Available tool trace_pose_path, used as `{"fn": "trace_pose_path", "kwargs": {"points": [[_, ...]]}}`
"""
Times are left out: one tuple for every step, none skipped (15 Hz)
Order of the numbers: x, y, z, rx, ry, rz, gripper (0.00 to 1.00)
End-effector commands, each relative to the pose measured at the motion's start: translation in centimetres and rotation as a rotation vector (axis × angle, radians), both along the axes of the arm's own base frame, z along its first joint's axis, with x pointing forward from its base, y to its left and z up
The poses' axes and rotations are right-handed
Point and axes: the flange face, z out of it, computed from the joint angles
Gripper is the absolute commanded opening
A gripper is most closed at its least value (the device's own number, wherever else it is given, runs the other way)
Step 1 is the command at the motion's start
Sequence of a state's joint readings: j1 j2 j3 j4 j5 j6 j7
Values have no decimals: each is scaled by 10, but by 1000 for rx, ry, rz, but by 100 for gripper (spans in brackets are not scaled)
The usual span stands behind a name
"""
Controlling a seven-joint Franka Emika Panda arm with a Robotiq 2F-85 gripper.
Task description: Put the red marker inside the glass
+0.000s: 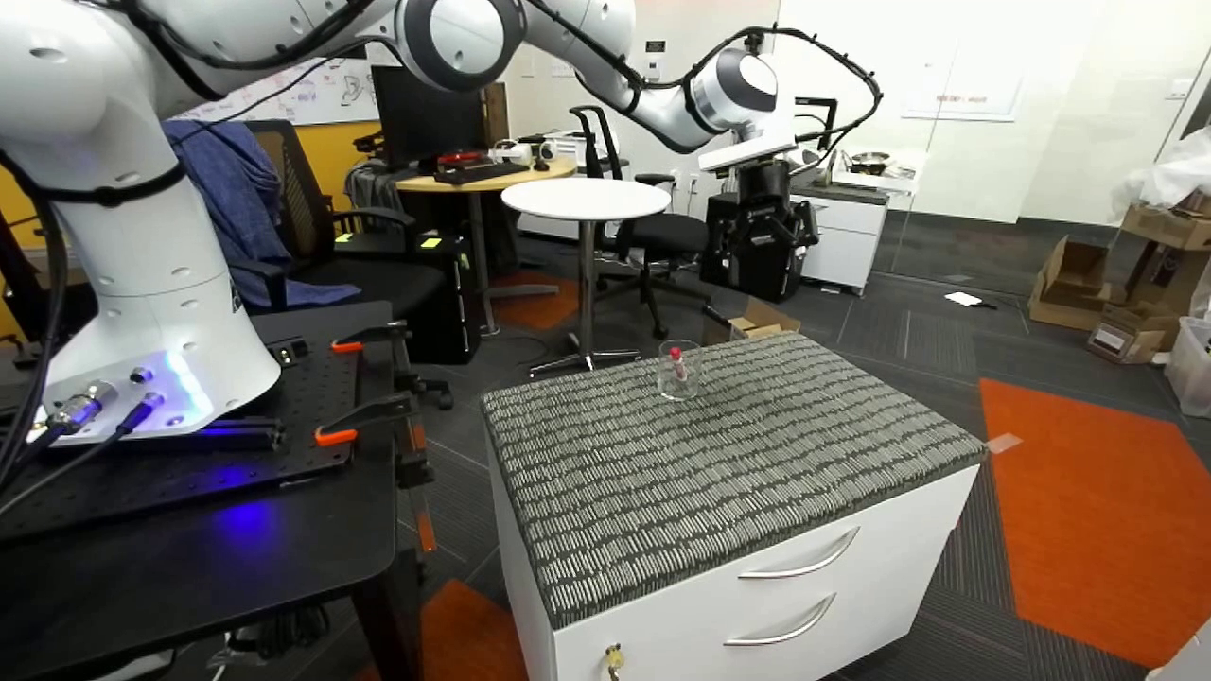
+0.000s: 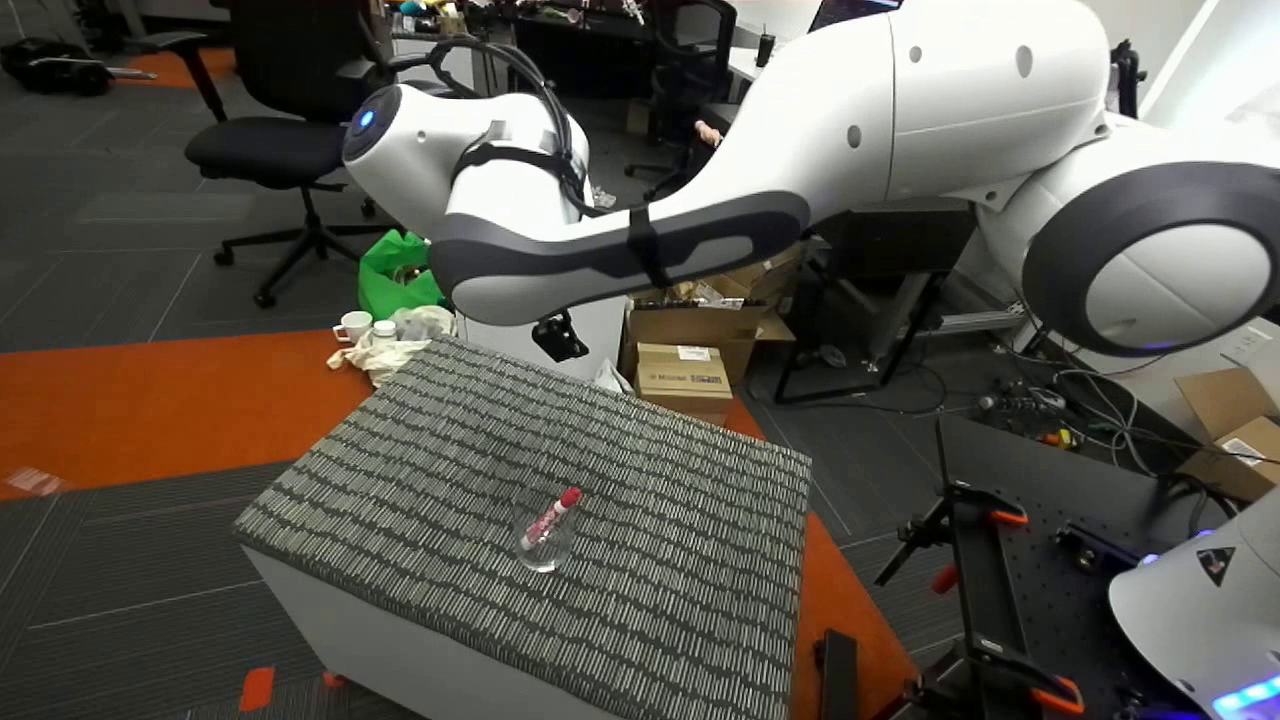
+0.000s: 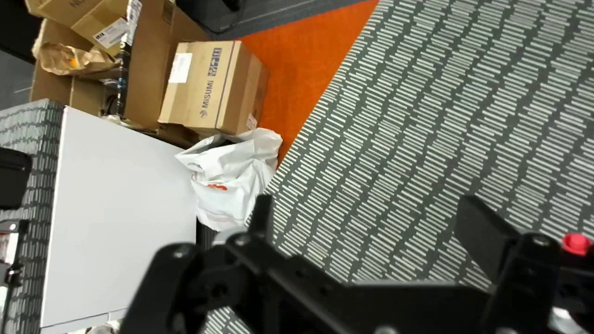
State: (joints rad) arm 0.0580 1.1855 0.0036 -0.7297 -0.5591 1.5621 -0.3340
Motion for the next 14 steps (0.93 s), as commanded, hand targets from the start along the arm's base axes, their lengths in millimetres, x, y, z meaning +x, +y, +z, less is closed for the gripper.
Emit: {"fn": "trace_pose_path", "kwargs": {"points": [[-2,-21,20,106,-126,-112,100],[-1,-27,21,133,-169,-137,100],[-2,-32,22,163,-209,-160,100],[-2,-38,23,192,-256,-184,100],[-2,-43,23,221,-303,-203,100],[-1,-47,23,251,-353,-221,100],[-2,-51,23,279,-403,-237,100],[-2,-60,23,301,-452,-257,100],[-5,-63,23,326,-486,-261,100],[-7,-67,23,348,-518,-262,100],[-10,-71,22,364,-547,-263,100],[-15,-72,23,377,-570,-264,100],[-20,-75,21,389,-591,-264,100],[-25,-77,21,398,-608,-267,100]]}}
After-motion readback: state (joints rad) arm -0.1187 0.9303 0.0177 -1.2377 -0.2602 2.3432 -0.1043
